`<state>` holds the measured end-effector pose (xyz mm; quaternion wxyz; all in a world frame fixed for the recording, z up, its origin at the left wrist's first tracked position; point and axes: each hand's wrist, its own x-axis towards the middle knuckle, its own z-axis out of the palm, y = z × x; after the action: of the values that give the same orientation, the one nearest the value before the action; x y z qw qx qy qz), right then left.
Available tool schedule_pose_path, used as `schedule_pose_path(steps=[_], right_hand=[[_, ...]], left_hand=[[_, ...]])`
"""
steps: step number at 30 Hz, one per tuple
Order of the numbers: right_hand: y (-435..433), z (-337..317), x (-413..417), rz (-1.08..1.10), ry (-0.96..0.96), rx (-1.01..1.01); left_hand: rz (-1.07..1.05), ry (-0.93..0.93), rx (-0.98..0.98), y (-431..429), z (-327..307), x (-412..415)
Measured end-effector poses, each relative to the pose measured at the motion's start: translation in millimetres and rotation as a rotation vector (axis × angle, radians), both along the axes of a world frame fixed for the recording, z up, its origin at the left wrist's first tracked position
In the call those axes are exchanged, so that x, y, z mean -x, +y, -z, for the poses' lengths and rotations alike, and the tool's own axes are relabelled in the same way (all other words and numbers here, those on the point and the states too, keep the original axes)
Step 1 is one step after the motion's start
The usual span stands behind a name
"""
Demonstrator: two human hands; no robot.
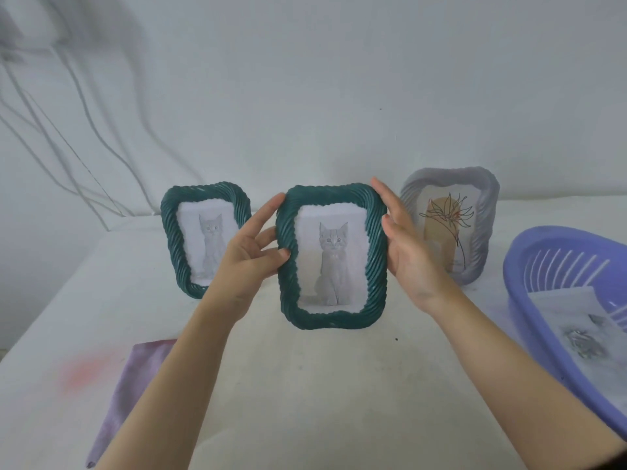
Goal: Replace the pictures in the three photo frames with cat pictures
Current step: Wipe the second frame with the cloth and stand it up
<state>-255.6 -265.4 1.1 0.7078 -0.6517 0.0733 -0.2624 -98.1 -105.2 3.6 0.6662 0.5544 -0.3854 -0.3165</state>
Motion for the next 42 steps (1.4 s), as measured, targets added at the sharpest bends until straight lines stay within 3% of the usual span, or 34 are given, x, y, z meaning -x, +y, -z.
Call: schedule_pose_path(steps=[21, 27, 32, 36, 39, 42], right_hand=[[-44, 18, -57, 0.013, 0.016, -0.082], [-40, 20, -55, 0.083, 0.094, 0.064], [-28, 14, -45, 0.178, 0.261, 0.366], [-19, 10, -27, 0.188, 0.372, 0.551], [-20, 3, -6, 0.313, 0.452, 0.667], [-30, -9, 13, 0.565, 0.369, 0.816]], left_hand=[[-0.271, 0.026, -0.026, -56, 22, -24], [-0.272, -0.012, -0.044, -56, 21, -18], [-0.282, -0.076, -0.04, -53, 25, -16], [-0.281, -0.188, -0.073, -52, 28, -11], [-0.407, -0.54, -0.146, -52, 28, 1], [-0.546, -0.891, -0.127, -59, 28, 16]])
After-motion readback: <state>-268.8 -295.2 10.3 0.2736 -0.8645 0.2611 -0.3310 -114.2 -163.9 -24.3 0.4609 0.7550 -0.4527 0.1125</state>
